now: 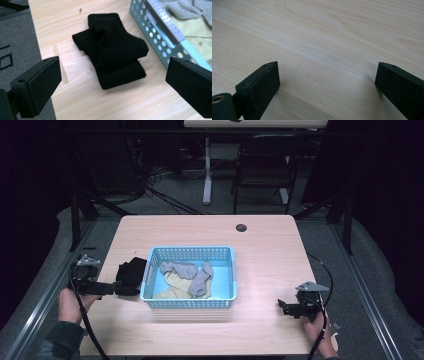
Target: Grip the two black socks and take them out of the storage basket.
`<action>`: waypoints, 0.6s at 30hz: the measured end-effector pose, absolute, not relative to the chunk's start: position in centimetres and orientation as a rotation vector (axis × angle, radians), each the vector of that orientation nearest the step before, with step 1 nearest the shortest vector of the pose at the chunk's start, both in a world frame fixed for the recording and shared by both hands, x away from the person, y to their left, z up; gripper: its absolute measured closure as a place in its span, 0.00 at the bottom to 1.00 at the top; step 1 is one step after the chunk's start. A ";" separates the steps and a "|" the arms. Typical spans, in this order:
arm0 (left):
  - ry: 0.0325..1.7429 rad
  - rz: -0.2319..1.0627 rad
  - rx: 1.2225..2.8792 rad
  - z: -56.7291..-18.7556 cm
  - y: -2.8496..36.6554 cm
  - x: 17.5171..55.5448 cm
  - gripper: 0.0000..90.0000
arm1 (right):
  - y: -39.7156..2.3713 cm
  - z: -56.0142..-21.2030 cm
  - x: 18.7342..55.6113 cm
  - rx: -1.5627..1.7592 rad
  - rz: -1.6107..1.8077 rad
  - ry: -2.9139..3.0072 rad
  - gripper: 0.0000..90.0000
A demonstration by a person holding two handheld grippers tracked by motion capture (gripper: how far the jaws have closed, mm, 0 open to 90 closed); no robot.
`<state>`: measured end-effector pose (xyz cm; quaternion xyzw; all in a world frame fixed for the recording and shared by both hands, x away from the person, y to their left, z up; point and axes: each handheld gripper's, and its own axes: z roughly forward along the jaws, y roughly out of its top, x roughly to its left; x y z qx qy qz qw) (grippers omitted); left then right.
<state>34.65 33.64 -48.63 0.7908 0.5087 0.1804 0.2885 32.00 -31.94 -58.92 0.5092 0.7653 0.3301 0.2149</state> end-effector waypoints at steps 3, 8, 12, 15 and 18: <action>1.361 0.499 2.098 -49.7 33.9 34.1 0.00 | -32.0 -58.9 32.0 1.408 0.912 2.127 0.06; 1.374 0.474 2.108 -52.3 34.1 33.7 0.00 | -32.0 -58.9 32.0 1.408 0.912 2.127 0.06; 1.385 0.475 2.113 -54.0 34.0 33.4 0.00 | -32.0 -58.9 32.0 1.409 0.912 2.126 0.06; 1.397 0.446 2.135 -55.5 33.9 33.7 0.00 | -32.0 -58.9 32.0 1.409 0.912 2.126 0.06; 1.399 0.407 2.134 -56.2 34.1 33.8 0.00 | -32.0 -58.9 32.0 1.409 0.912 2.126 0.06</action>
